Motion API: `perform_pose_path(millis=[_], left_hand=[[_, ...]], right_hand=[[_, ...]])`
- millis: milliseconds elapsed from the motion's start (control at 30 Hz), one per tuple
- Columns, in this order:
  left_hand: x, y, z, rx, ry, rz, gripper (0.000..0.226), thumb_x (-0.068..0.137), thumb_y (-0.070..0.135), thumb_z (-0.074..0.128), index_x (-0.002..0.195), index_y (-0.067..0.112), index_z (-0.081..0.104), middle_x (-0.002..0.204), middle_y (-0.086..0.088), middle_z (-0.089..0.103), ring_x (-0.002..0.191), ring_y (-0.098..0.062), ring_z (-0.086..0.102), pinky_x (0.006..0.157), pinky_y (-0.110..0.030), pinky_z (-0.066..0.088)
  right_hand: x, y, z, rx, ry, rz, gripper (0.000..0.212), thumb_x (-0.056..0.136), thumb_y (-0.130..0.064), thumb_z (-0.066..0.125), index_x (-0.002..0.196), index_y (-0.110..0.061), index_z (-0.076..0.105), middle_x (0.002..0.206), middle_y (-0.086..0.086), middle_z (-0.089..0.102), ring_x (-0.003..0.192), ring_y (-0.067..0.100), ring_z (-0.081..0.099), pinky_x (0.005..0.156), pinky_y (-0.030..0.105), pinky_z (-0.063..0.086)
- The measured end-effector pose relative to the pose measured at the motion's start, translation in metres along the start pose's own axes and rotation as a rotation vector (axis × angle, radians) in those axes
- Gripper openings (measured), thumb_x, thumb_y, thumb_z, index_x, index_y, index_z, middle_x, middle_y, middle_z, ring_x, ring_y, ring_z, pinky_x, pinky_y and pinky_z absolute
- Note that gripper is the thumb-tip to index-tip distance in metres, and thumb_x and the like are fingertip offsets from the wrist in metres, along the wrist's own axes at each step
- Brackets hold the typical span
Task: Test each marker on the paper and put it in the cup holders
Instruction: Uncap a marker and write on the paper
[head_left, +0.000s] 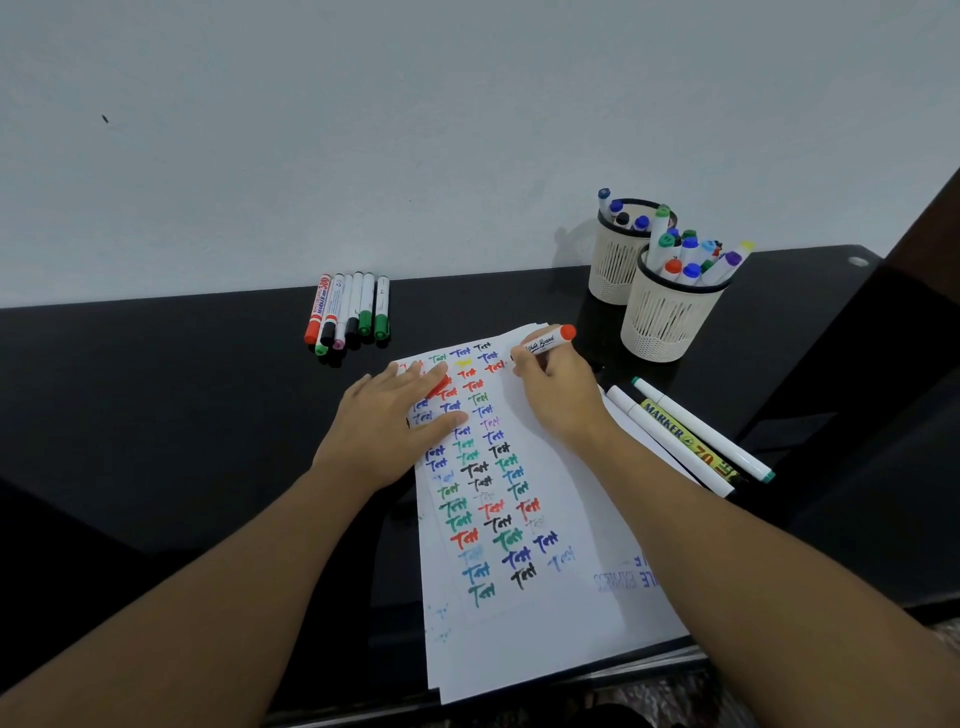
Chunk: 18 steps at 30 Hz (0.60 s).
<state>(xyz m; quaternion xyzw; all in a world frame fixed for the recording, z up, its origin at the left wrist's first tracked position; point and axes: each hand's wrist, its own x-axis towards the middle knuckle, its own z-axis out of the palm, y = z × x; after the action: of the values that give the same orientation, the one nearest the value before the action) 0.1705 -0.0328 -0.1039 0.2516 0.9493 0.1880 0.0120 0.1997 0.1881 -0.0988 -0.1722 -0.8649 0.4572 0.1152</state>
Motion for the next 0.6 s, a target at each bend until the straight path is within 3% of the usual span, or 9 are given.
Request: perform_pose_path(millis=[167,300,400,533,600], left_hand=[[0.000,-0.001,0.001,-0.022,0.021,0.013,0.077,0.090,0.075,0.044,0.156,0.039,0.029,0.162,0.004,0.032,0.153,-0.020,0.020,0.126,-0.047,0.010],[-0.002,-0.001,0.002,-0.066,0.137,-0.005,0.070,0.095,0.061,0.051,0.156,0.029,0.036,0.155,-0.001,0.045,0.148,-0.024,0.032,0.122,-0.046,0.025],[-0.002,-0.004,0.004,-0.082,0.222,-0.021,0.053,0.100,0.045,0.055,0.145,0.018,0.054,0.144,-0.004,0.056,0.137,-0.023,0.043,0.113,-0.039,0.032],[0.001,-0.010,0.008,-0.088,0.273,0.028,0.032,0.100,0.034,0.059,0.126,0.018,0.066,0.127,0.000,0.063,0.121,-0.020,0.051,0.104,-0.037,0.041],[0.001,-0.010,0.008,-0.097,0.277,0.032,0.027,0.100,0.030,0.059,0.125,0.020,0.065,0.125,0.002,0.061,0.120,-0.019,0.049,0.103,-0.038,0.041]], right_hand=[[0.000,0.000,0.002,-0.044,0.006,-0.002,0.032,0.107,-0.040,0.051,0.114,-0.011,0.062,0.099,-0.003,0.068,0.081,0.010,0.064,0.077,0.028,0.054],[-0.002,-0.002,-0.003,0.090,0.054,-0.017,0.023,0.107,-0.036,0.052,0.115,-0.016,0.059,0.091,-0.010,0.064,0.086,0.009,0.064,0.068,0.019,0.046],[-0.005,-0.001,-0.006,0.171,0.084,-0.117,0.015,0.108,-0.032,0.051,0.123,-0.029,0.054,0.094,-0.011,0.065,0.089,0.005,0.065,0.077,0.022,0.051],[-0.007,0.002,-0.004,0.119,0.046,-0.173,0.019,0.109,-0.027,0.049,0.125,-0.029,0.059,0.094,-0.012,0.068,0.091,0.005,0.066,0.093,0.034,0.057],[-0.008,0.001,-0.006,0.080,-0.017,-0.199,0.037,0.107,-0.013,0.049,0.139,-0.031,0.052,0.118,-0.008,0.069,0.109,0.007,0.063,0.099,0.030,0.052]])
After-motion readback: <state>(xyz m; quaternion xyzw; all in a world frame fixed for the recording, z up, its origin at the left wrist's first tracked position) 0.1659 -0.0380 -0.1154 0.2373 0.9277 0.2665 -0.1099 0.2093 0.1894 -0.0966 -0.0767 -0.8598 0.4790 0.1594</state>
